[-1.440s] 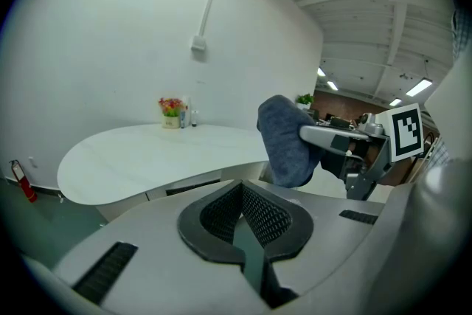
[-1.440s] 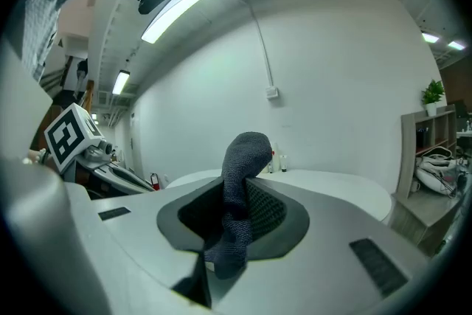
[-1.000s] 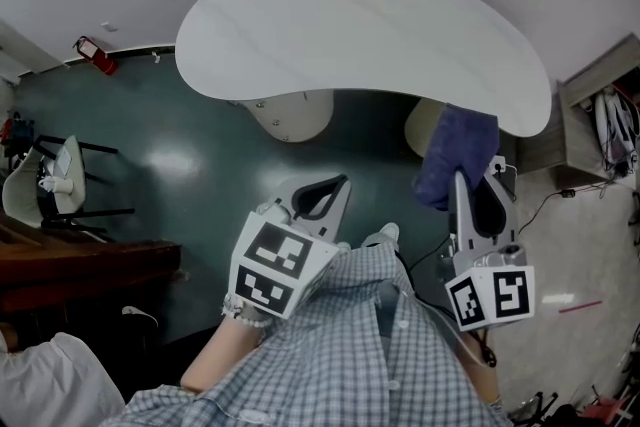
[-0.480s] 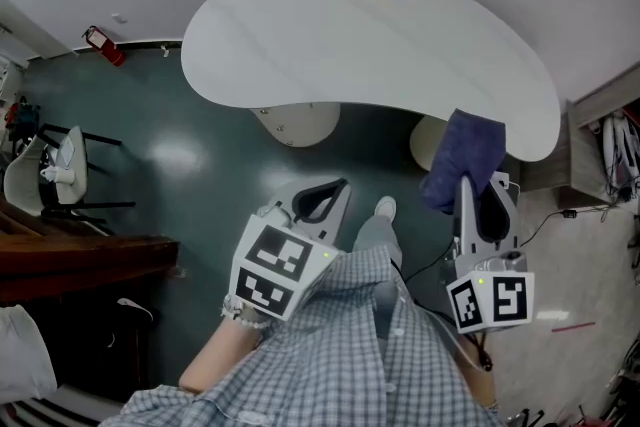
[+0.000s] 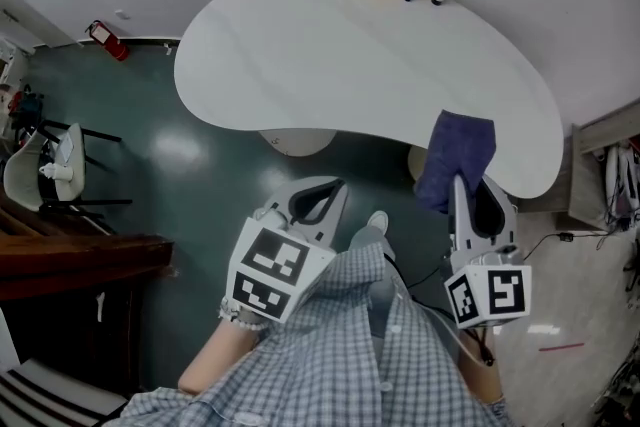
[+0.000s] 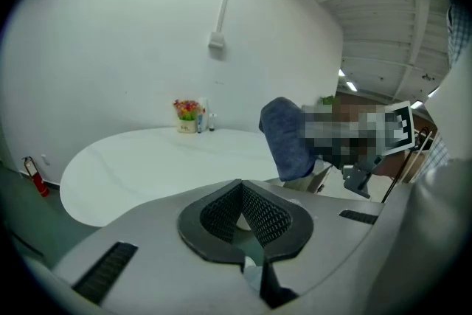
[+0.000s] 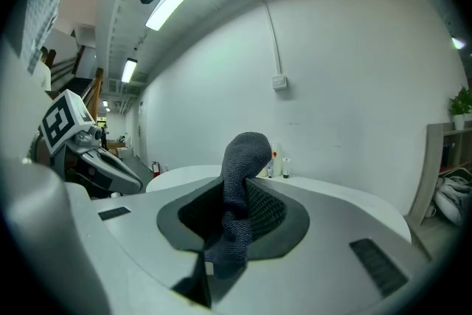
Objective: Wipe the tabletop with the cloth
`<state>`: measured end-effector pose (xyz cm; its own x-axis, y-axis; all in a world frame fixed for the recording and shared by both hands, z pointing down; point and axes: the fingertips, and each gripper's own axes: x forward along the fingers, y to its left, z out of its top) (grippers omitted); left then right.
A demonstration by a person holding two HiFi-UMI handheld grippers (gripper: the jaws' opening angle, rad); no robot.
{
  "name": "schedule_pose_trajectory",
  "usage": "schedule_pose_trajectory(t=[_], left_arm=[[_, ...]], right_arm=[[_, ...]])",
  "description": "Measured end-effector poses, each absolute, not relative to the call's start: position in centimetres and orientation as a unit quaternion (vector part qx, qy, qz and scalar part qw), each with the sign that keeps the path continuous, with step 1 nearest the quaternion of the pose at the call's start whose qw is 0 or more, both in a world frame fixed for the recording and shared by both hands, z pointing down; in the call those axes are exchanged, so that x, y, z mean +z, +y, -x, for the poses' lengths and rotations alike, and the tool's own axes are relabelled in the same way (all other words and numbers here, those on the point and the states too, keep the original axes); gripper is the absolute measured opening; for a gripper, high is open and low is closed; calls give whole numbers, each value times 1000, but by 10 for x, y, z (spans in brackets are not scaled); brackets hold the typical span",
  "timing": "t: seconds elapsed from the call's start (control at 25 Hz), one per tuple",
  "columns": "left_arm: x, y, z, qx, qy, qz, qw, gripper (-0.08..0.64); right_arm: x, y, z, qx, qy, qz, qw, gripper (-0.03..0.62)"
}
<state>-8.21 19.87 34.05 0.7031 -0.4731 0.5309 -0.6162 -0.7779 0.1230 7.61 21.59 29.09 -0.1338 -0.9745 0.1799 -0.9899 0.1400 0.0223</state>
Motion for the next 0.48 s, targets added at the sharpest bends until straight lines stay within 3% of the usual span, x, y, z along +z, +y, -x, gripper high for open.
schedule_pose_trajectory(t=[0.48], left_arm=[[342, 136, 38, 238, -328, -896, 180, 2]], right_arm=[[306, 145, -142, 73, -751, -648, 100, 77]])
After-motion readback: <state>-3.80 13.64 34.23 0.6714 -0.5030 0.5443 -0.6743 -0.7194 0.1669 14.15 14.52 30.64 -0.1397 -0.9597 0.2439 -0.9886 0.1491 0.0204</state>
